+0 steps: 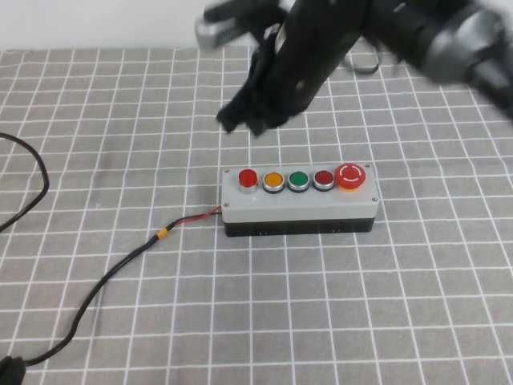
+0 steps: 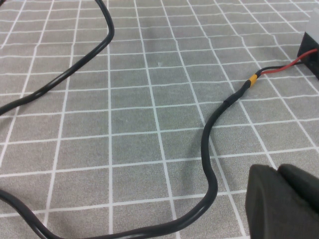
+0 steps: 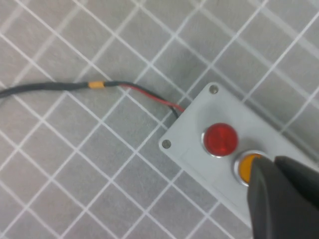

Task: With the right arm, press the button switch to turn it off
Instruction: 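Press the lit red button on the button box to turn it off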

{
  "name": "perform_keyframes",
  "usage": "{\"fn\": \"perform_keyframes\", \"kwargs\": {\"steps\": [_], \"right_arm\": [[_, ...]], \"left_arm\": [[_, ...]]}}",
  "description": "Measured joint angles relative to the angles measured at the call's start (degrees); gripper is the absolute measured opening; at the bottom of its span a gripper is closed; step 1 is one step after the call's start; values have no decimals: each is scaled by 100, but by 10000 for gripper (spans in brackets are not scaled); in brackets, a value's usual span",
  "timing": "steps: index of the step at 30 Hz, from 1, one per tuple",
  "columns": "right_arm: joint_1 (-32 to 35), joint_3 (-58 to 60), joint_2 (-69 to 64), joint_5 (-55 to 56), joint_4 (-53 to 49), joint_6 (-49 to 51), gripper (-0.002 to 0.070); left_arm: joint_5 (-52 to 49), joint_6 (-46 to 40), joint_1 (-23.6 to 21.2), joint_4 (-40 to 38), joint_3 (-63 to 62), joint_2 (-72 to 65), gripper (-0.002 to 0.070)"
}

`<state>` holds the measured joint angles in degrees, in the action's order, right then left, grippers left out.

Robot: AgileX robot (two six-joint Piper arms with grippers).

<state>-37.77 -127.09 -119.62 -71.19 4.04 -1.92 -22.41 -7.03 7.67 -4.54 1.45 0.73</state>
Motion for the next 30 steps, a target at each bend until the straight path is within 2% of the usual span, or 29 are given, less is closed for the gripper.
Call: {"fn": "perform_keyframes", "kwargs": {"steps": [5,10,14,21,30], "right_arm": [[0,316,839,-23,-39,-158,-18],[0,1258,1926,-33,-56,-234,-18],[0,2516,2933,19,-65,-234,-18],[0,4962,4831,732,-182,-169,-18],[0,6970,6224,1525,-552,-161,-18]], "left_arm": [[0,0,0,0,0,0,-4],[0,0,0,0,0,0,-4],[0,0,0,0,0,0,-4],[0,0,0,0,0,0,-4],[0,0,0,0,0,0,-4]]}}
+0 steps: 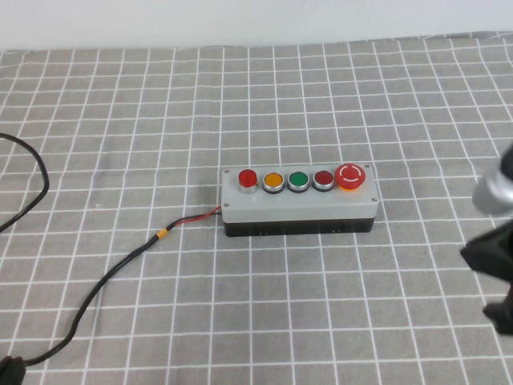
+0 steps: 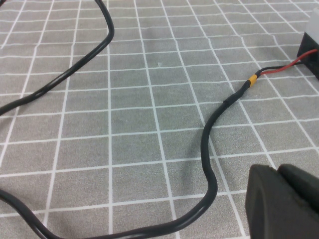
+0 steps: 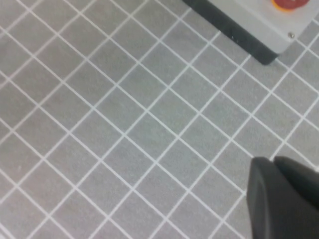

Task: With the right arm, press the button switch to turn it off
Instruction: 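Press the lit red button on the button box to turn it off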

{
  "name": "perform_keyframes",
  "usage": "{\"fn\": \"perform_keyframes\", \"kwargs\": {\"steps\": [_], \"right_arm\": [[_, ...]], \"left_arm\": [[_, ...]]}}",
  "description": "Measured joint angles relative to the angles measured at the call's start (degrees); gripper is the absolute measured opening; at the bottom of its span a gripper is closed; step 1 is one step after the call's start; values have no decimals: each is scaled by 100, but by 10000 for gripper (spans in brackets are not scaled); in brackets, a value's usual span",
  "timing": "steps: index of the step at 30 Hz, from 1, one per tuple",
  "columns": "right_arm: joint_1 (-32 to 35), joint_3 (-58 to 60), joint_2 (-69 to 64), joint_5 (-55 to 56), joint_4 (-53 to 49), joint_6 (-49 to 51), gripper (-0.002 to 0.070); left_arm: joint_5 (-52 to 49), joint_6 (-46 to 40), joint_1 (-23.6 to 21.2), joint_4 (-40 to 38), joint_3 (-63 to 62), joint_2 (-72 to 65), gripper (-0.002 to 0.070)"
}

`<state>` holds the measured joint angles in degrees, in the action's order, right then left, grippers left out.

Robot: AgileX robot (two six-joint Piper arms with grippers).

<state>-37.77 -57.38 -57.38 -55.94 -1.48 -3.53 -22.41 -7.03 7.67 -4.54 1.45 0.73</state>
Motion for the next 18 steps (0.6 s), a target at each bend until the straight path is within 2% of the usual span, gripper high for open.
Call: {"fn": "perform_keyframes", "kwargs": {"steps": [6,10,13,18], "right_arm": [[0,802,208,703,-105,457,-18],[222,1492,530,1601,-217,561,-18],[703,2274,1005,2634,-226,574,-18],[1881,4013,2020,4927,-280,574,-18]], "left_arm": [[0,0,0,0,0,0,-4],[0,0,0,0,0,0,-4],[0,0,0,4,0,0,-4],[0,0,0,13,0,0,-4]]}}
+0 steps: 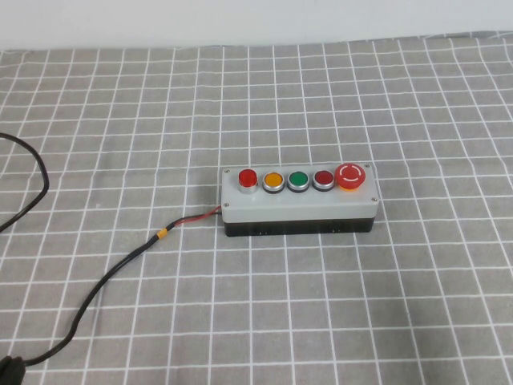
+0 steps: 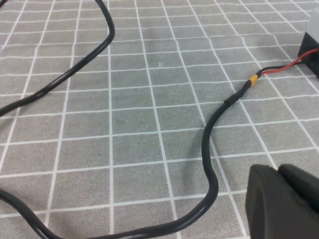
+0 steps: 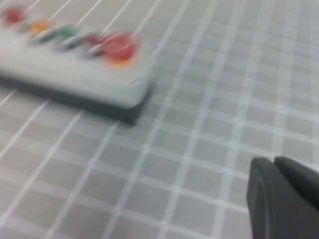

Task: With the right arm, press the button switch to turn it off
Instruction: 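Press the lit red button on the button box to turn it off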

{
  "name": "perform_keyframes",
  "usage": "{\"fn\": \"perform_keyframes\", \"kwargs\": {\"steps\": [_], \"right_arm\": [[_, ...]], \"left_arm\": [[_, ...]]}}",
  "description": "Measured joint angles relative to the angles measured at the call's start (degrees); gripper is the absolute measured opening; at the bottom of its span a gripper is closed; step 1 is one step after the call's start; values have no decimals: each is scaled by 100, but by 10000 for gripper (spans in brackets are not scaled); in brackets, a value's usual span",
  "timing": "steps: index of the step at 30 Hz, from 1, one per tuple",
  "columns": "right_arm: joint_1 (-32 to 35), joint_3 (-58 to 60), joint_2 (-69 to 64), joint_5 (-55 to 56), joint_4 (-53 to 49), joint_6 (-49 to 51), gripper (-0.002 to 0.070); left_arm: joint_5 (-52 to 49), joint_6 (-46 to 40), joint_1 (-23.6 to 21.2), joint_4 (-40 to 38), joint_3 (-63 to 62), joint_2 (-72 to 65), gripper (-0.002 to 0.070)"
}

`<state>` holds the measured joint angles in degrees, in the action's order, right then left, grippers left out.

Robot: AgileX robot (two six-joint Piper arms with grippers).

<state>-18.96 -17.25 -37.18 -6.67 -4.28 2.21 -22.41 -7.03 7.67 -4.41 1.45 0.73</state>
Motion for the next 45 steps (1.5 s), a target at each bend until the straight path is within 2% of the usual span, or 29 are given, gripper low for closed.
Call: {"fn": "perform_keyframes", "kwargs": {"steps": [5,7,14,19,33,39,45], "right_arm": [[864,1555,1081,1655,56,0,-18],[1064,1809,1503,1786,81,44,-18],[1235,1867,2791,1018,81,303,-18],[1235,1867,3655,23,81,311,-18],[1235,1867,3764,-1008,149,269,-18],[1235,1867,3764,-1244,863,-777,-18],[1235,1867,3764,-1251,984,-961,-18]], "left_arm": [[0,0,0,4,0,0,-4],[0,0,0,4,0,0,-4],[0,0,0,13,0,0,-4],[0,0,0,13,0,0,-4],[0,0,0,26,0,12,-4],[0,0,0,26,0,12,-4],[0,0,0,26,0,12,-4]]}}
